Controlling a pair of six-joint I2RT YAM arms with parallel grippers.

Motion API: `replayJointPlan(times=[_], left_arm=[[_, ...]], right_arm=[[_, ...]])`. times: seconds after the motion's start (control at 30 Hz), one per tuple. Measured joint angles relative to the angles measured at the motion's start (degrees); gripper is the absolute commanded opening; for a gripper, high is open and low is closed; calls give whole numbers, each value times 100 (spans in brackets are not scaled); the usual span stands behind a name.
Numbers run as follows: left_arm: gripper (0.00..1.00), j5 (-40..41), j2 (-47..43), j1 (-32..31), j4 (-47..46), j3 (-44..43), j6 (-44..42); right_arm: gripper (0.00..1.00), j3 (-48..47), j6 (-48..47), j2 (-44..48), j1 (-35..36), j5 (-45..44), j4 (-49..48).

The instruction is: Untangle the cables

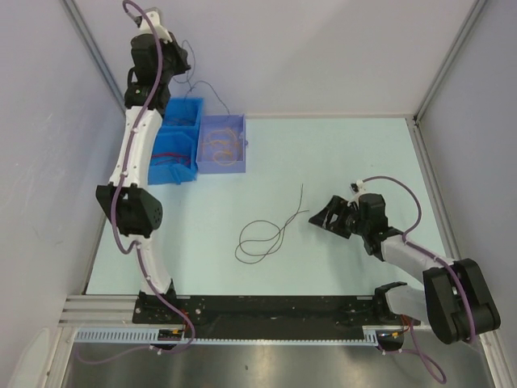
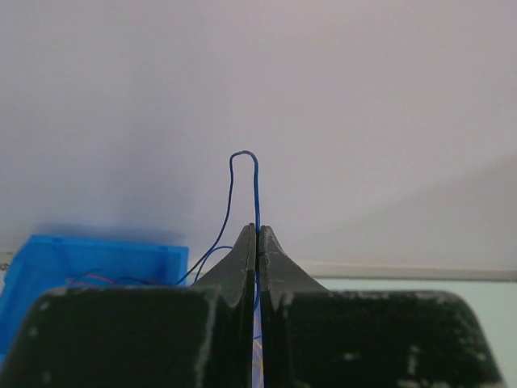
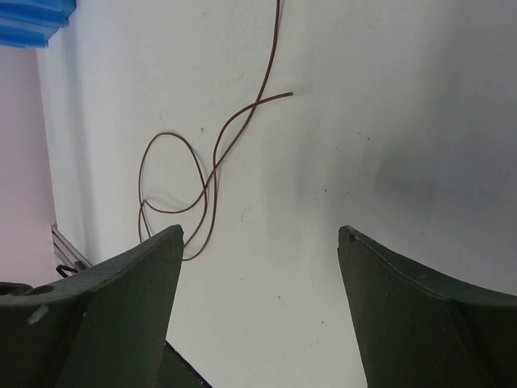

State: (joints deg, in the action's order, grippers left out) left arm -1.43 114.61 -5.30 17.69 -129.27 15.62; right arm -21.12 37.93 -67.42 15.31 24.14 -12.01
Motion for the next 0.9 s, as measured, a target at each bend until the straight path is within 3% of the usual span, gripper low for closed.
replayJointPlan(times=[0.3, 0.5, 0.8, 0.9], left_arm=[[0, 186, 608, 533, -997, -546, 208], [1, 188, 999, 898, -1423, -382, 527], [5, 155, 1639, 1003, -1720, -326, 603], [10, 120, 1714, 1001, -1716, -323, 597]], right_arm=[[81, 0, -26, -63, 2, 74, -26], [81, 0, -46, -74, 11, 57, -22], [81, 0, -46, -363, 11, 59, -37], [81, 0, -46, -402, 11, 57, -39]])
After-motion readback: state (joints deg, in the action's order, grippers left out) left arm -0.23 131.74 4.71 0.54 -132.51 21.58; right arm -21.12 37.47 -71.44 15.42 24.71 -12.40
